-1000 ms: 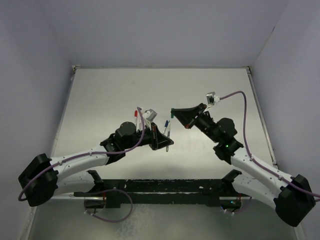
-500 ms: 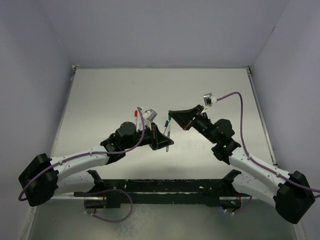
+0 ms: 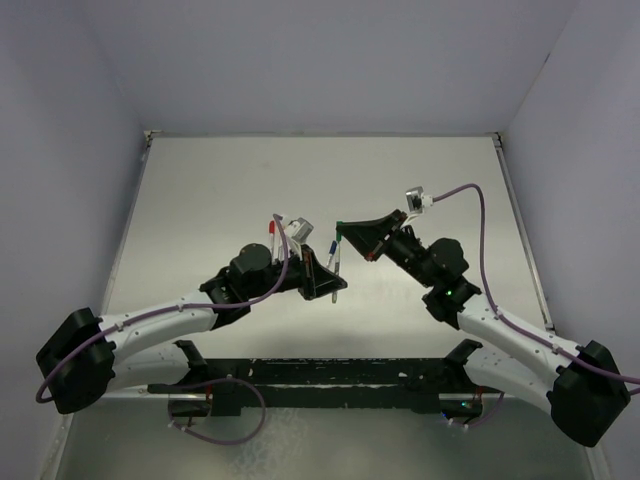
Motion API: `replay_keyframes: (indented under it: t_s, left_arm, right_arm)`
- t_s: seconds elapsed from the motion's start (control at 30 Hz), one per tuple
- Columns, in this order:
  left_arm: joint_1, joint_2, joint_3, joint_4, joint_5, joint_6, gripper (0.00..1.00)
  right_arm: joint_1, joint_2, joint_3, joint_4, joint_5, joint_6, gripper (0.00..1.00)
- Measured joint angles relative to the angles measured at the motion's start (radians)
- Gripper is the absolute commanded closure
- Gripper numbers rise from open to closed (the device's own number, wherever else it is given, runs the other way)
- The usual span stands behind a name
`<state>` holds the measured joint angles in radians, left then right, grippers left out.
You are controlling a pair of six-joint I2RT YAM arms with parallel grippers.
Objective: Insert the pens into the pen caps
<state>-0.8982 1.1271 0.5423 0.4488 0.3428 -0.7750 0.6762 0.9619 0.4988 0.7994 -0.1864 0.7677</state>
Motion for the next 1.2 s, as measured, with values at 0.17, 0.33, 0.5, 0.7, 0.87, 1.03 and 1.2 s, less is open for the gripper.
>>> replay_keyframes:
  t_s: [0.17,0.33,0.5,0.7,0.87,1.03,1.2]
  left_arm:
    - [0.000,-0.007,0.000,-0.001,-0.004,0.000,1.00]
    - [0.000,-0.007,0.000,-0.001,-0.007,0.000,1.00]
    - [0.000,-0.009,0.000,-0.002,-0.018,0.000,1.00]
    - [0.000,-0.050,-0.001,-0.011,-0.048,0.004,1.00]
    - [-0.006,-0.106,-0.043,-0.020,-0.061,0.009,1.00]
    - [-0.014,-0.138,-0.069,-0.063,-0.062,0.018,1.00]
    - [-0.014,-0.132,-0.069,-0.085,-0.058,0.036,1.00]
  right_arm:
    - [0.001,0.000,0.000,0.000,0.000,0.000,1.00]
    - [0.006,0.000,-0.008,-0.001,0.000,0.000,1.00]
    - [0.016,0.000,-0.013,-0.007,-0.001,0.000,1.00]
    - [0.033,0.000,-0.022,-0.007,-0.028,0.008,1.00]
    - [0.053,-0.001,-0.050,0.018,-0.063,0.029,1.00]
    - [0.070,-0.003,-0.076,0.013,-0.079,0.041,1.00]
    - [0.086,-0.014,-0.074,-0.042,-0.066,0.026,1.00]
